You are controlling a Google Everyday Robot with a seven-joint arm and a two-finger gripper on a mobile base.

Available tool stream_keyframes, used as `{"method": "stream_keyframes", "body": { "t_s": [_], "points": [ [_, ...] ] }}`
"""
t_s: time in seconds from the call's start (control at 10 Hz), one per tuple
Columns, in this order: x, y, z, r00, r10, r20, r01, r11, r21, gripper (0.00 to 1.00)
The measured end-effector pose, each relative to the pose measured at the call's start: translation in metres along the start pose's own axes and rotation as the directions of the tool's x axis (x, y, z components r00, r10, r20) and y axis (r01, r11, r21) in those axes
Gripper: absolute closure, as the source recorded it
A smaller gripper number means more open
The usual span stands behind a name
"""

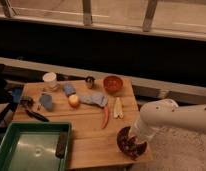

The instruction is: Place grapes in purple bowl

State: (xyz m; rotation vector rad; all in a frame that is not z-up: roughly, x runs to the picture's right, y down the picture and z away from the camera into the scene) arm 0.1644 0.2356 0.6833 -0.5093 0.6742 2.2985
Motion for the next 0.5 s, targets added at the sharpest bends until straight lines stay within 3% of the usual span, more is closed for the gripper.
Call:
{"method": "stream_keyframes", "body": {
  "t_s": [0.1,0.5],
  "points": [
    [-0.001,0.0025,-0.0019,1.0,-0.001,0.005,0.001,1.0,-0.004,0.22],
    [-0.0061,0.0116,-0.0076,1.0,-0.013,0.023,0.013,1.0,-0.013,0.22]
  ]
}}
